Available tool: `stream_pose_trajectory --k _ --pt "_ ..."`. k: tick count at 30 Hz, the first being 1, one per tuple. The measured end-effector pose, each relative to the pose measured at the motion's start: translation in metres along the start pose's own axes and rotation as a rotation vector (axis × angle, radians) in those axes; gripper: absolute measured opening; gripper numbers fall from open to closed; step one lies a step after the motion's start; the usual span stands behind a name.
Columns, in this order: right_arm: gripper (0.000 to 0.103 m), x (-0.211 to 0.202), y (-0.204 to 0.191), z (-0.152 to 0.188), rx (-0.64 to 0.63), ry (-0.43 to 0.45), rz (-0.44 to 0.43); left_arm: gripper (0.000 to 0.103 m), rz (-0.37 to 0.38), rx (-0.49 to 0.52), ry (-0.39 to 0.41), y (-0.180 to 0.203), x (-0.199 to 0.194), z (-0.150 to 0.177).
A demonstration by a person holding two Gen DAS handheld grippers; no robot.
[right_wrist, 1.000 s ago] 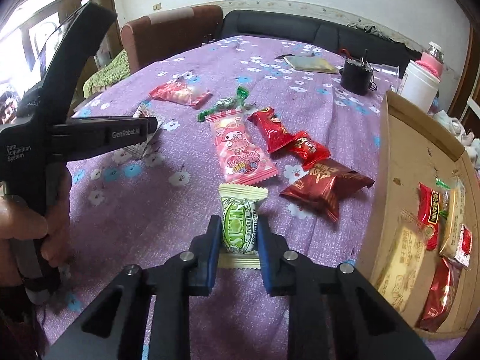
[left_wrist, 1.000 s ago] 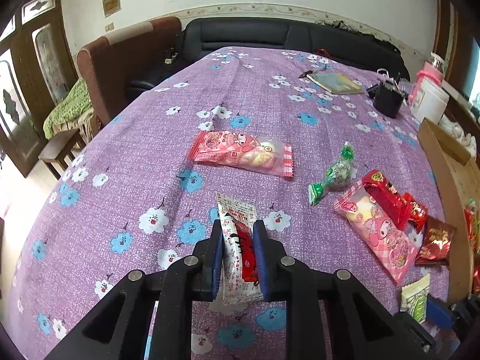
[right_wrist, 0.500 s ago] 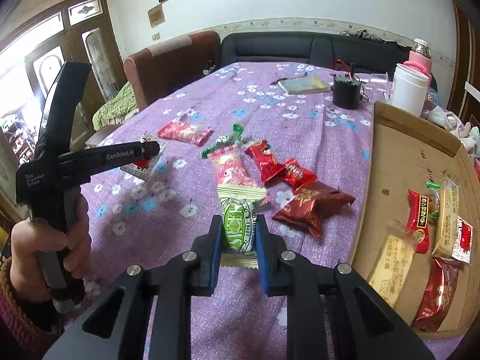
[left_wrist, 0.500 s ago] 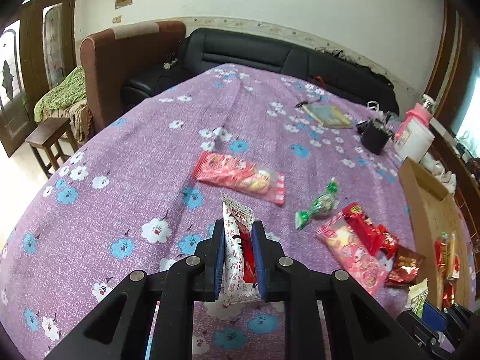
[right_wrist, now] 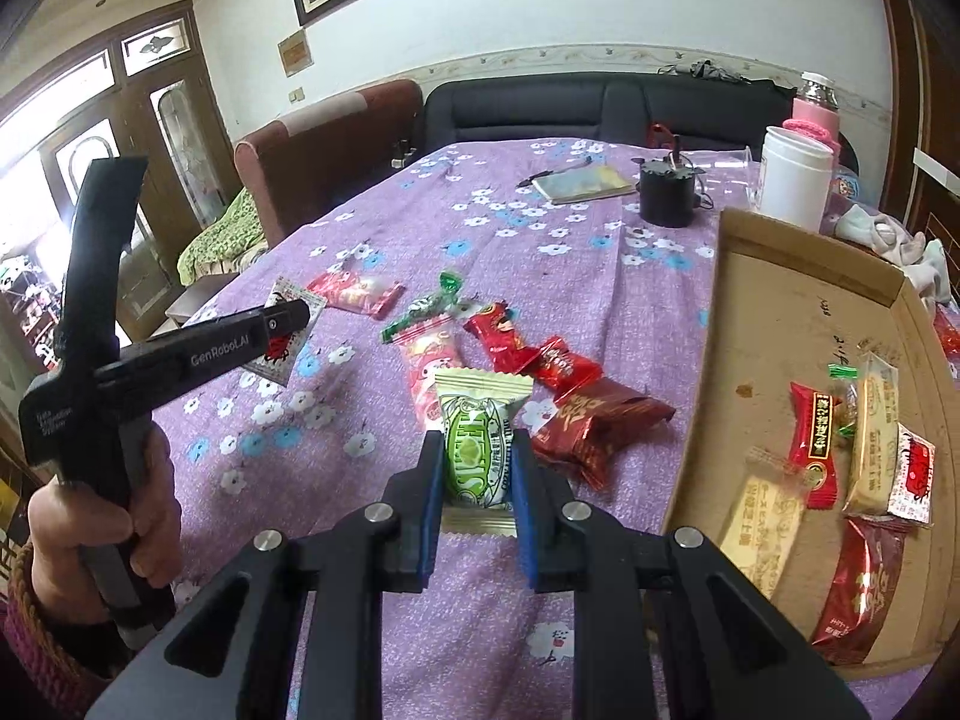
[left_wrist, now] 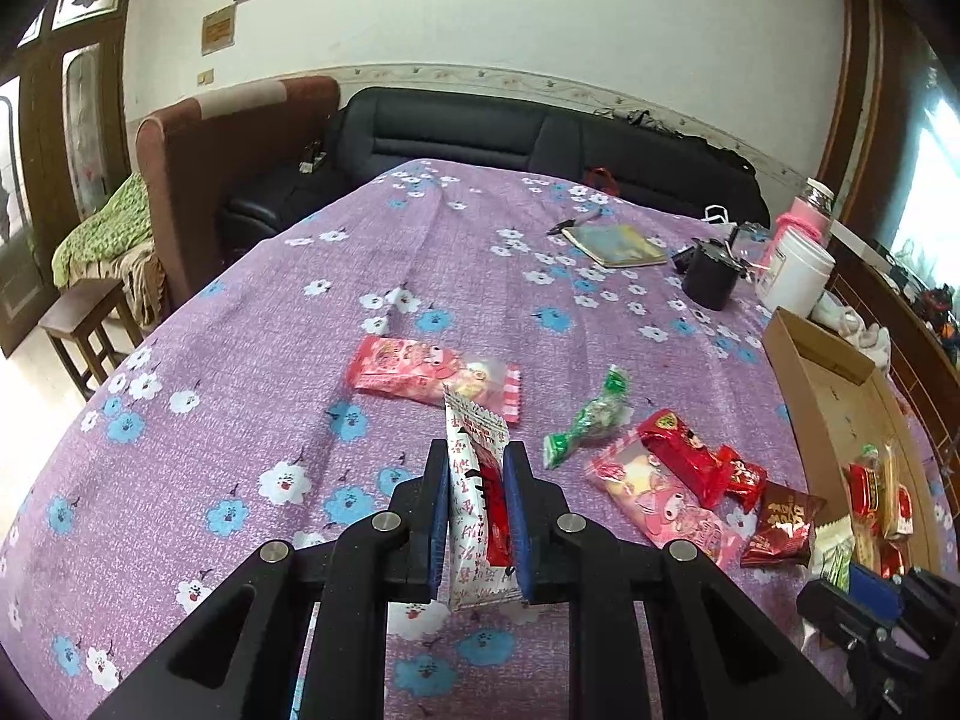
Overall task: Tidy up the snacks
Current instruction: 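Carry the white-and-red packet and green-wrapped candy toward the cardboard tray with both grippers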
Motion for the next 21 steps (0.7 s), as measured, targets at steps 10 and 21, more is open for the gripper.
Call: stream_pose_trajectory --k 10,21 --pt "0.02 -0.004 0.015 -0.004 0.044 0.013 0.02 0.018 -0.025 0.104 0.044 0.024 -0.008 0.007" --pt "0.02 -0.007 0.041 -0.011 0.11 0.033 0.05 0.018 -0.026 0.184 0.079 0.046 -0.015 0.012"
Point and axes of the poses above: each gripper's, at about its wrist camera, not at the fingertips, and x roughly the way its jaws point, y to its right, z to its underside, the point moved 1 cm from there along x, roughly the way its jaws point
